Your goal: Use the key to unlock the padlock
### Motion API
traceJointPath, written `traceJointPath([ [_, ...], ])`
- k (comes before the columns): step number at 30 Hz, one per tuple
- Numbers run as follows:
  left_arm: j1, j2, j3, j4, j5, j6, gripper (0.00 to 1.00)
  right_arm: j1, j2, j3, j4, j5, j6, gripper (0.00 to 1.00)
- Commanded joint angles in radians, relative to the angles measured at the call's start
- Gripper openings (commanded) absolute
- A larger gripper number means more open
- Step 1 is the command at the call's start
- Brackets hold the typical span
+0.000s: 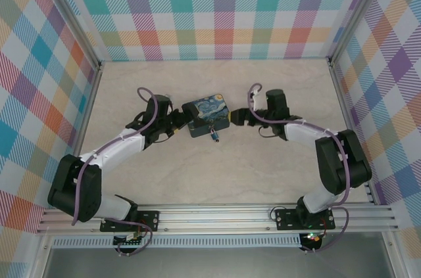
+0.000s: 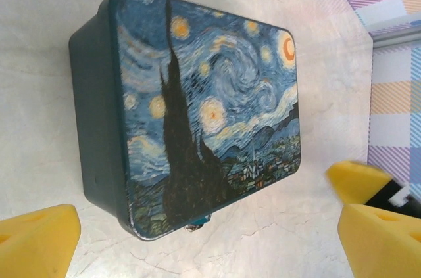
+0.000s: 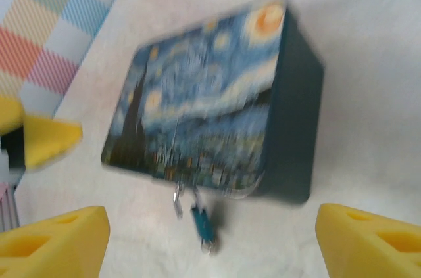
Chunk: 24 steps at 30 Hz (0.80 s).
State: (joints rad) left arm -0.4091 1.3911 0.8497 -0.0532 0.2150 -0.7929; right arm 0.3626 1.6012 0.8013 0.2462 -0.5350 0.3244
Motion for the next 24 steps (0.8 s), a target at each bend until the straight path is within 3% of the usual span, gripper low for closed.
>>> traceJointPath([
  [1,0.031,0.043,0.103,-0.058,-0.010,0.089,1.00,0.063,0.026,-0.061,0.062,-0.022,0.010,0.75],
  [6,0.105,0.166,0.243,-0.133,-0.034,0.221,1.00,0.134,0.114,-0.045,0.116,0.007,0.031,0.64],
  [10,0.139,0.294,0.347,-0.171,0.027,0.307,1.00,0.159,0.171,-0.034,0.151,0.032,0.038,0.57],
  [24,0.142,0.480,0.419,-0.135,0.134,0.332,1.00,0.168,0.260,0.017,0.150,0.006,0.007,0.43],
])
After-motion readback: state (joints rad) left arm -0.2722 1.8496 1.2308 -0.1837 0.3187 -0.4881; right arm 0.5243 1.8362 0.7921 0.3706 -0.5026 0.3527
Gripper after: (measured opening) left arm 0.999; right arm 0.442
